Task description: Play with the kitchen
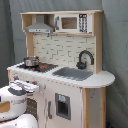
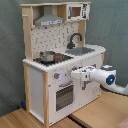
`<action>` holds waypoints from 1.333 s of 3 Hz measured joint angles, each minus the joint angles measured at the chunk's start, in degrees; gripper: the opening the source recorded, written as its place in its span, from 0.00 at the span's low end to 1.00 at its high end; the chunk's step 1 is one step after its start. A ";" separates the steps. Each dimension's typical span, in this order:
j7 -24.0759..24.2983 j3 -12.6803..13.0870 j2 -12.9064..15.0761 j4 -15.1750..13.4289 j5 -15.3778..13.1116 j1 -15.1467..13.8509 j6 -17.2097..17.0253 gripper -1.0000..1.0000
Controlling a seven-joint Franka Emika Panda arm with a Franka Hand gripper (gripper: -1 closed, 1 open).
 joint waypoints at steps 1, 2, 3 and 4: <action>3.72 1.17 0.07 2.49 0.01 -3.33 0.69 1.00; 3.83 1.18 0.07 2.49 0.01 -3.34 0.70 0.00; 9.33 1.22 0.11 1.56 0.20 -3.32 1.53 0.00; 15.14 1.24 0.14 1.60 0.29 -3.31 1.53 0.00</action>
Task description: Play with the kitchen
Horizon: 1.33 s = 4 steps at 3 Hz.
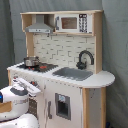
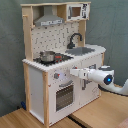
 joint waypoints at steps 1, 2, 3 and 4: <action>5.84 0.00 0.06 0.05 0.04 0.02 0.00 0.00; 11.76 0.00 0.17 0.08 0.18 0.04 0.04 0.00; 17.83 0.00 0.36 0.12 0.38 0.06 0.04 0.00; 23.64 0.00 0.60 0.16 0.66 0.09 0.04 0.00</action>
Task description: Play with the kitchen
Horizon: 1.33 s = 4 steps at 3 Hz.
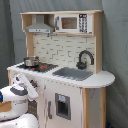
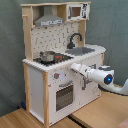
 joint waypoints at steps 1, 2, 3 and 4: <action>6.37 -0.01 0.01 0.04 0.19 0.02 0.00 0.00; 12.77 -0.02 0.01 0.07 0.43 0.05 0.00 0.00; 18.66 -0.05 0.01 0.10 0.54 0.07 0.00 0.00; 24.43 -0.08 0.01 0.12 0.72 0.08 -0.01 0.00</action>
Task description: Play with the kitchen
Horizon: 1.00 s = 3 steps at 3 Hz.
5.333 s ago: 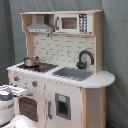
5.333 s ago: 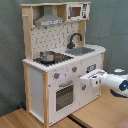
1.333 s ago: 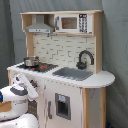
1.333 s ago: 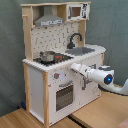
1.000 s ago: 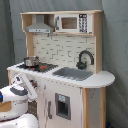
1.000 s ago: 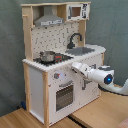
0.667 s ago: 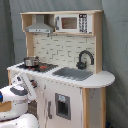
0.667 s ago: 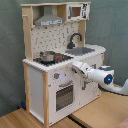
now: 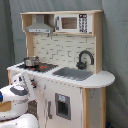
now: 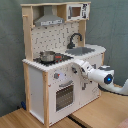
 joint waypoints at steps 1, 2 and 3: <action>0.61 0.11 0.02 -0.05 0.01 0.10 -0.07 0.00; 0.78 0.16 0.02 -0.07 0.01 0.14 -0.09 1.00; 3.96 1.55 0.02 -0.06 0.21 2.83 -2.88 1.00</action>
